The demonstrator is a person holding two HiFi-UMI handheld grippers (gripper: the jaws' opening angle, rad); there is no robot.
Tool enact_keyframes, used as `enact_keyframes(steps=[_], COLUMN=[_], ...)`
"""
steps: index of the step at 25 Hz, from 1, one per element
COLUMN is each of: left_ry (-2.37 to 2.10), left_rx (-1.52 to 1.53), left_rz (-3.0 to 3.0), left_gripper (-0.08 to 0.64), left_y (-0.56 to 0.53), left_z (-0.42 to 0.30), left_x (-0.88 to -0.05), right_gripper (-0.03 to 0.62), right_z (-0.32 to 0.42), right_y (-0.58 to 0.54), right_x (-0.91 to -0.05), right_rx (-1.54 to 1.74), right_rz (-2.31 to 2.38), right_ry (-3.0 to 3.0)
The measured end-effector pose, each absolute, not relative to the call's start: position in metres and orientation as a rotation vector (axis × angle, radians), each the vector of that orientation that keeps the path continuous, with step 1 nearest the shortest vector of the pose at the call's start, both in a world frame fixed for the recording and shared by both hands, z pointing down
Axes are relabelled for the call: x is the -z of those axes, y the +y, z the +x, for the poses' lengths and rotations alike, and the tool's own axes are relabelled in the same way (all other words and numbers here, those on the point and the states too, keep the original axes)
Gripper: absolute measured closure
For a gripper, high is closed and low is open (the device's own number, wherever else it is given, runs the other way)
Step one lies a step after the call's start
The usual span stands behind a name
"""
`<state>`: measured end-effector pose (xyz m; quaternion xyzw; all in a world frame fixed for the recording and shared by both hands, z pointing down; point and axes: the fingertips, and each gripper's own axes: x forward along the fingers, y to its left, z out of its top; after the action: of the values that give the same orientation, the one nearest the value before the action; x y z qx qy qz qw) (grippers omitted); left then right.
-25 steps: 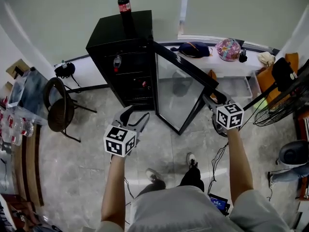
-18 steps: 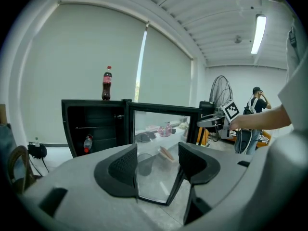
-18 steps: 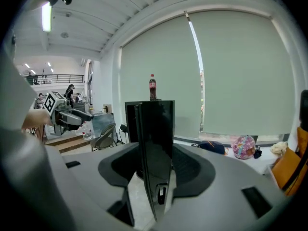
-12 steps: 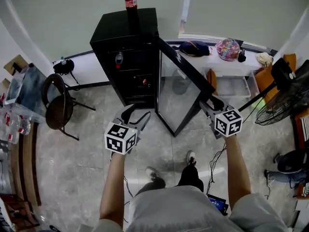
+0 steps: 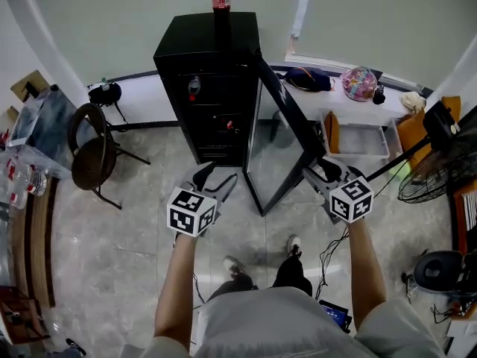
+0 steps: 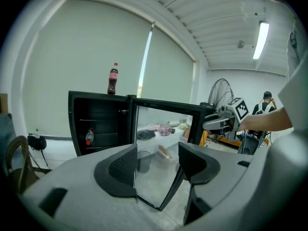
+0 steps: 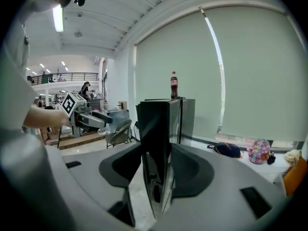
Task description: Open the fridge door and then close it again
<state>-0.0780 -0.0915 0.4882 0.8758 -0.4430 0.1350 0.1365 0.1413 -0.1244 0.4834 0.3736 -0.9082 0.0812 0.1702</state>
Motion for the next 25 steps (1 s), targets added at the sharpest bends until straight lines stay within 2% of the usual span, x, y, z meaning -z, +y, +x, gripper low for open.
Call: enact_keyframes(steps=[5,25], left_ry=[-1.304,-1.323], left_rx=[-0.372,-0.391], left_rz=[2.499,2.479], left_gripper=[0.296,0.296], left_y=[-0.084,-0.066], left_z=[-0.098,-0.112], left_x=[-0.498,-0.504], right_gripper=[0.407,0.489], right_z=[0.119,0.002], right_y=[-0.113,-0.09], right_x=[-0.483,-0.479], right_rx=[-0.239,-0.189], right_rz=[0.967,0.616], right_ry=[-2.624,-2.725])
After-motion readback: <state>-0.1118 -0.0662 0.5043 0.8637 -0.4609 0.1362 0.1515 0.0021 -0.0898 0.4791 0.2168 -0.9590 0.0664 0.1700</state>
